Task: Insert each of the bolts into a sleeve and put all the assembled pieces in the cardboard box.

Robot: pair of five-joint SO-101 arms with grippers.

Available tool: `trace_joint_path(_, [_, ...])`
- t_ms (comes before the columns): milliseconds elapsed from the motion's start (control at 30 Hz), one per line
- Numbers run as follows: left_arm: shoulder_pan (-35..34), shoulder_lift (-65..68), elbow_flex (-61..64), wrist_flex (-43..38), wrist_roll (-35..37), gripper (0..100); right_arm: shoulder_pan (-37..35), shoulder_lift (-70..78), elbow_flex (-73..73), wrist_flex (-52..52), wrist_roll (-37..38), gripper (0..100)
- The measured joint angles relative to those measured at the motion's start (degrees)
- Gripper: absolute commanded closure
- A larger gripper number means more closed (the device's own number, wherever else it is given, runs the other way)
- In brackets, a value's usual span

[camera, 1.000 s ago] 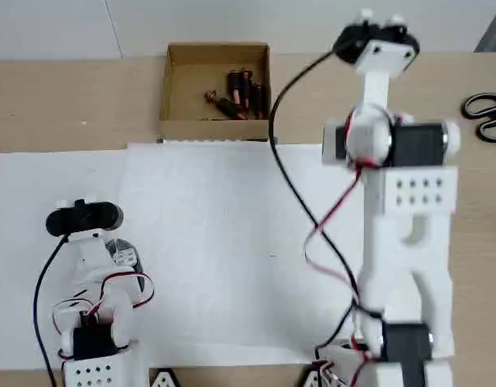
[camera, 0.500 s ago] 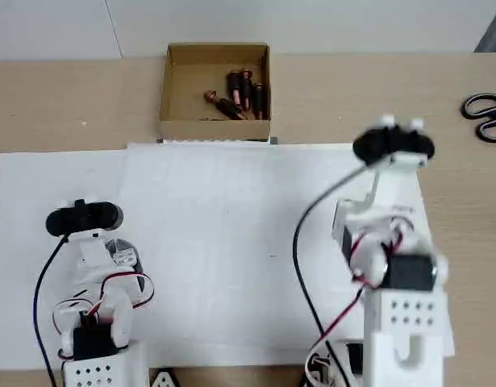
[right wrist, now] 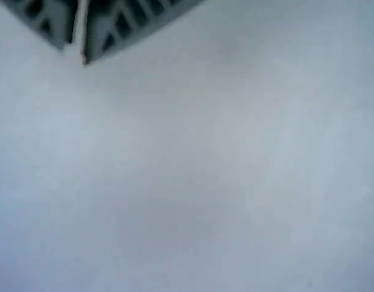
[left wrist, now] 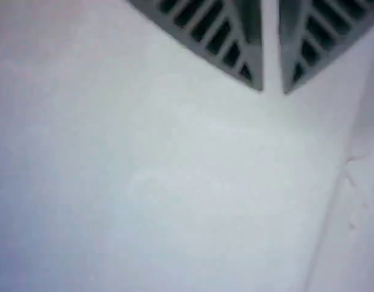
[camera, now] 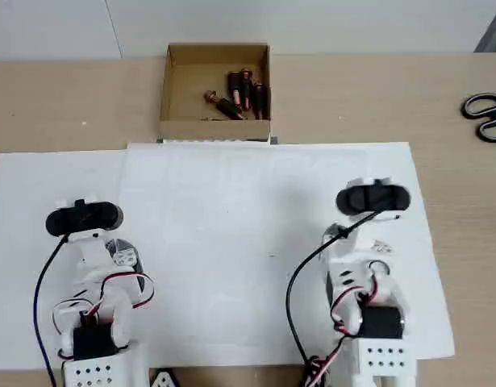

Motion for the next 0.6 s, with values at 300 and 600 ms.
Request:
trace_joint_path(300, [0.0,0.0,0.0,0.0,0.0,99,-1.0,-15.2,10.2,-2.0,0.0,99.6])
trace_joint_path(600, [0.0,0.0,0.0,0.0,0.0,99,-0.9,-20.0,10.0,6.8,0.0,99.5])
